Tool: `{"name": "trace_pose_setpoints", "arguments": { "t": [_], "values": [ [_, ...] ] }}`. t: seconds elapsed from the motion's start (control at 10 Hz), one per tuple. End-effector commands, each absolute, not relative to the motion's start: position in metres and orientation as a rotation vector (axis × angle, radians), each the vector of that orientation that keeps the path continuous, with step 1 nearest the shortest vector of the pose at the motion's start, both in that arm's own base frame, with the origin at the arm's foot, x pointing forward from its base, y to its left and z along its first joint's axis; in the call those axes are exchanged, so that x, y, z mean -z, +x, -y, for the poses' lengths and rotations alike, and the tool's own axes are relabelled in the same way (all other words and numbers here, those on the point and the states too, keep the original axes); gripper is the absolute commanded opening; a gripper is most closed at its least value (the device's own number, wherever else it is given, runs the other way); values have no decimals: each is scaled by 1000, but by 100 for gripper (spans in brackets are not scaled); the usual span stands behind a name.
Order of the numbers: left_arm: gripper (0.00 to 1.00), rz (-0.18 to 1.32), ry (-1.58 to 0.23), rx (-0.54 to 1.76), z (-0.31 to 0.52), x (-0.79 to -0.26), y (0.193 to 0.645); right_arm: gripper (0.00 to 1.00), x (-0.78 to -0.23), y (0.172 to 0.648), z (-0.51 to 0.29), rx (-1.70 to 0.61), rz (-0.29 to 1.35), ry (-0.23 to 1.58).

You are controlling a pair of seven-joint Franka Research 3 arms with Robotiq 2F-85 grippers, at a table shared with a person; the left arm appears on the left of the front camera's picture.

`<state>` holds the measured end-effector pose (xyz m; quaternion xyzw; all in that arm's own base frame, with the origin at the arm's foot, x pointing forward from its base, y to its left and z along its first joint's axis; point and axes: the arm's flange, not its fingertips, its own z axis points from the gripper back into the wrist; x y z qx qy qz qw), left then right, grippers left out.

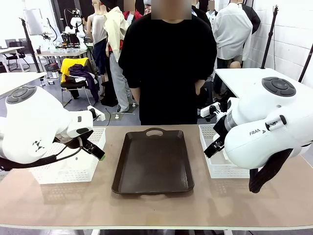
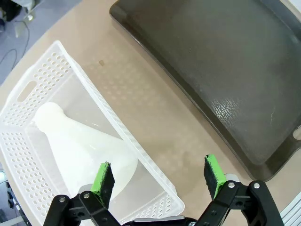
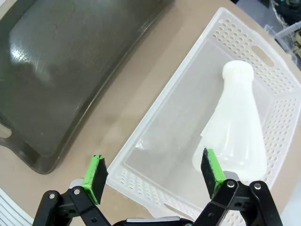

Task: Prepare the laboratory tools.
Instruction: Pick up the Big flask that the person points to.

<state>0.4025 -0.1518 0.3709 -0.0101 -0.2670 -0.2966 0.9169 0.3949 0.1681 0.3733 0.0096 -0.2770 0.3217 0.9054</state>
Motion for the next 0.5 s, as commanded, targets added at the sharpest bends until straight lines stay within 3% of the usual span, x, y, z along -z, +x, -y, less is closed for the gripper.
{"name": "trace_pose_setpoints", "arguments": {
  "t": [0.0,0.4],
  "values": [
    [100,550,-21,608,151,-371,403,100,-373,395,-168,-664,572,20],
    [100,550,-21,608,151,-371,403,100,-373,395,-168,-664,572,20]
  ]
}}
